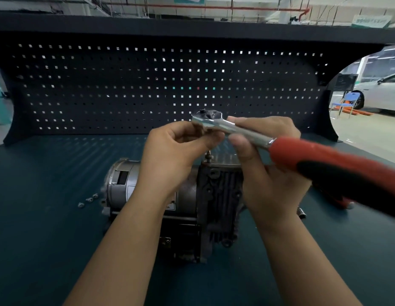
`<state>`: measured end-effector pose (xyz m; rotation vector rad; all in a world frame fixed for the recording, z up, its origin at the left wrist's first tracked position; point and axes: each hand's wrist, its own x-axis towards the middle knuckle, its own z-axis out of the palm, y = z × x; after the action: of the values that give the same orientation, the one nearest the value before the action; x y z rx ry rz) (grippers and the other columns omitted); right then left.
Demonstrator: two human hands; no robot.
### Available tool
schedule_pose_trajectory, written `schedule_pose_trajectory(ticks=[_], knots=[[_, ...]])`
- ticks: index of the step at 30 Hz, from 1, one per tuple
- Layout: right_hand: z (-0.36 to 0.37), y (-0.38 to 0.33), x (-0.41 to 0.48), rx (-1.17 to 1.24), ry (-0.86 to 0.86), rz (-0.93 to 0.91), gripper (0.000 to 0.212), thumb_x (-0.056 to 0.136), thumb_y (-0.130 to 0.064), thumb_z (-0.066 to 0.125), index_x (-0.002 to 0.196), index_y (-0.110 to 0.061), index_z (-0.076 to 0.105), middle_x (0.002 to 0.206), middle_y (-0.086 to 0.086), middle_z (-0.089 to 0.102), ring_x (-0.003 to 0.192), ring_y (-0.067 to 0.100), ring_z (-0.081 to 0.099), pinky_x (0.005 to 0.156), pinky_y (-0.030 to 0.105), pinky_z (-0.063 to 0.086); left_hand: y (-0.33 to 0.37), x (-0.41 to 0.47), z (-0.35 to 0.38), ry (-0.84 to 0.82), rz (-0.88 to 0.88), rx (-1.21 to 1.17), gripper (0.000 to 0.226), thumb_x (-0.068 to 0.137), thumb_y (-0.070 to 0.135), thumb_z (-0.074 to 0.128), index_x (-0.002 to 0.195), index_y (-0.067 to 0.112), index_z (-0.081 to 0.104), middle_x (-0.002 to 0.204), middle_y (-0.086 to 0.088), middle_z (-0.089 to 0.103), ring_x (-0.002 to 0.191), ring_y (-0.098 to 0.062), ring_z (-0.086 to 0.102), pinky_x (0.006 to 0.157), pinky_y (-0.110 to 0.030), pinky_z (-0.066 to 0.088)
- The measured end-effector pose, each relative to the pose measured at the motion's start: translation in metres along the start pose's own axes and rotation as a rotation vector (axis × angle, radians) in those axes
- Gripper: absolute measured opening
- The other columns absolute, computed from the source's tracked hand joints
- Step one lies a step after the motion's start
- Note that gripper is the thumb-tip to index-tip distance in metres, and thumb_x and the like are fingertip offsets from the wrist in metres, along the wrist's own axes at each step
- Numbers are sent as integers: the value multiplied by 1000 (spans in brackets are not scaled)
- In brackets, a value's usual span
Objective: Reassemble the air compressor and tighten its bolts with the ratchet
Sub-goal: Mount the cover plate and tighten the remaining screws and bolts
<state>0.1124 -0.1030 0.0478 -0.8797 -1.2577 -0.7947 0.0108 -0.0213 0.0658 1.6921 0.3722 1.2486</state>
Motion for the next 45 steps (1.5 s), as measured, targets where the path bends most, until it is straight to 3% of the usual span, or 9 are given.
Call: schedule_pose_trajectory(ticks=[5, 12, 15, 19, 25, 31, 37, 40, 45], knots=[[-2, 5, 6, 239, 193, 421, 6, 83, -34, 67, 77, -34, 64, 75, -24, 68, 81, -8, 64, 75, 9, 45, -2, 1, 1, -4, 2, 65, 18, 71, 41, 73, 71, 24, 75, 73, 7, 74, 77, -5, 70, 71, -15, 51], [-12, 32, 15, 682, -97, 1095, 27, 74, -43, 62, 85, -21, 71, 92, -6, 75, 88, 7, 70, 83, 30, 42, 0, 2, 2, -68, -32, 131, 26, 73, 53, 59, 71, 32, 73, 77, 14, 74, 86, 3, 67, 76, -16, 40], [-8, 29, 11, 739, 2, 977, 14, 84, -34, 63, 90, -23, 69, 98, -5, 74, 96, 10, 69, 87, 30, 43, -1, 2, 2, -95, -41, 152, 26, 77, 53, 57, 73, 32, 73, 79, 15, 73, 87, 4, 66, 77, -18, 40], [-5, 9, 6, 432, 53, 370, 10, 91, -10, 57, 93, -18, 63, 97, 4, 71, 100, 19, 67, 90, 29, 48, -1, 2, 0, -93, -42, 104, 18, 78, 44, 67, 80, 28, 74, 81, 11, 74, 83, 0, 68, 73, -15, 51], [-9, -14, 0, 8, -69, 9, 8, 91, -31, 59, 98, -28, 61, 95, -23, 56, 96, -12, 52, 87, 12, 38, 0, 1, -4, -52, -50, 3, 37, 58, 45, 77, 84, 18, 75, 81, 0, 75, 82, -13, 71, 75, -29, 54], [-6, -1, 7, 341, 6, 275, 10, 86, -19, 61, 94, -21, 65, 99, -2, 66, 96, 16, 66, 89, 32, 50, -4, 2, 2, 13, -44, 65, 17, 70, 33, 79, 80, 20, 74, 76, 6, 74, 77, -7, 71, 71, -19, 55], [-2, 21, 10, 709, 112, 726, 15, 97, -21, 52, 108, -11, 50, 95, 6, 75, 105, 23, 67, 102, 39, 44, -2, -1, -4, -44, -2, 41, 19, 71, 44, 68, 75, 26, 74, 77, 11, 74, 80, 1, 69, 68, -6, 47], [-1, 29, 9, 861, 97, 969, 32, 98, -19, 44, 121, 3, 46, 95, 5, 75, 96, 17, 70, 89, 28, 52, -2, -1, -5, -76, -13, 57, 22, 69, 48, 64, 78, 30, 73, 79, 12, 74, 84, 3, 68, 72, -5, 46], [-7, 18, 11, 717, 54, 670, 9, 92, -24, 54, 92, -15, 58, 96, 6, 75, 102, 24, 68, 97, 41, 49, -3, 0, -6, -94, -17, -18, 25, 67, 44, 67, 81, 25, 74, 83, 9, 75, 86, 0, 69, 72, -6, 47]])
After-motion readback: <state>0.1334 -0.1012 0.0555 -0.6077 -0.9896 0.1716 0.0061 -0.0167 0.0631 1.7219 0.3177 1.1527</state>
